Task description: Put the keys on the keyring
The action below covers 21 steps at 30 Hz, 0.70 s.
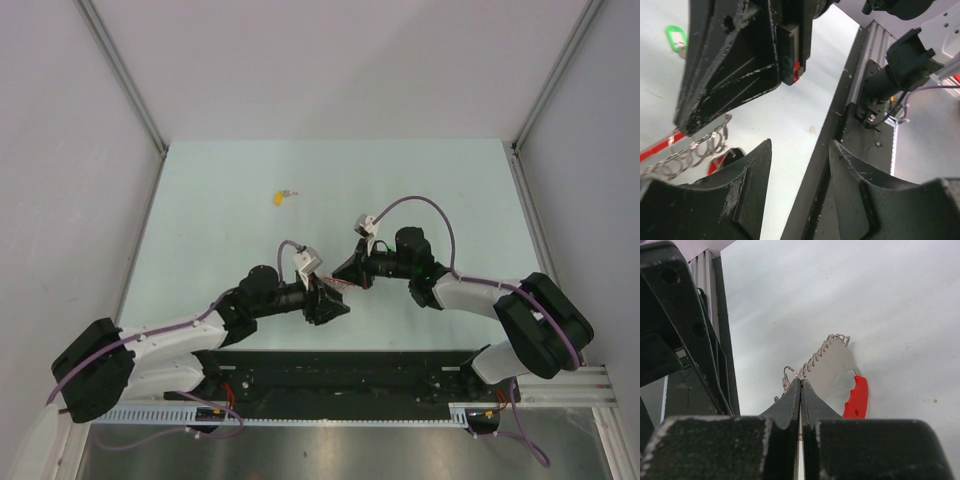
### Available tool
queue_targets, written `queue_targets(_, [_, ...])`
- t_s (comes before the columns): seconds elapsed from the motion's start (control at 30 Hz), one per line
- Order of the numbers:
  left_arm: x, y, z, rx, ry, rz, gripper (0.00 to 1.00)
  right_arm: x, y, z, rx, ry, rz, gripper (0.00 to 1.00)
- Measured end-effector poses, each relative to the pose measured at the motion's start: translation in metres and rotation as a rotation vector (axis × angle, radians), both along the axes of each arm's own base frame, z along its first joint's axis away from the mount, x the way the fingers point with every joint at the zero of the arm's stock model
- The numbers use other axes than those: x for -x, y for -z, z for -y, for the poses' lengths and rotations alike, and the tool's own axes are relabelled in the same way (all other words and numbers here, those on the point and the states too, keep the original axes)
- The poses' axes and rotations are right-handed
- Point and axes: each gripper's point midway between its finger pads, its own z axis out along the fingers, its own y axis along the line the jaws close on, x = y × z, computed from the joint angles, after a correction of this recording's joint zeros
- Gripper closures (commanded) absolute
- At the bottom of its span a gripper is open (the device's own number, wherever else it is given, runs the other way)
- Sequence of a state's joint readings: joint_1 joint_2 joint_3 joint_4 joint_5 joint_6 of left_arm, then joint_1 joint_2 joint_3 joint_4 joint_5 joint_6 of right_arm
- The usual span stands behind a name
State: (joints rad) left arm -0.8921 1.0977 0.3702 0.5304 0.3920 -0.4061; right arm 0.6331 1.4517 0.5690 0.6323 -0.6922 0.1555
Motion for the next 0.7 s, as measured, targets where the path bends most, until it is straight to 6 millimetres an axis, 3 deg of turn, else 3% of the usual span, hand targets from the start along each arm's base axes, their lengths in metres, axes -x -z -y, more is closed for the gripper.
queue_targets(0.17, [-0.015,-0.020,-0.013,0.017,-0.098,0.097,0.50,-0.001,0.000,0.004,-0.003,0.009,0.000,1.00])
queue_targets(0.33, [-0.041,-0.040,-0.041,0.072,-0.228,0.183,0.54,-0.001,-0.002,0.007,-0.009,0.010,0.005,1.00])
queue_targets(0.5, [-0.066,-0.031,-0.063,0.065,-0.316,0.184,0.61,0.002,-0.005,0.007,-0.018,-0.003,0.009,1.00])
queue_targets(0.7, [-0.071,-0.016,-0.060,0.060,-0.265,0.163,0.68,0.004,-0.008,0.006,-0.030,-0.017,0.014,1.00])
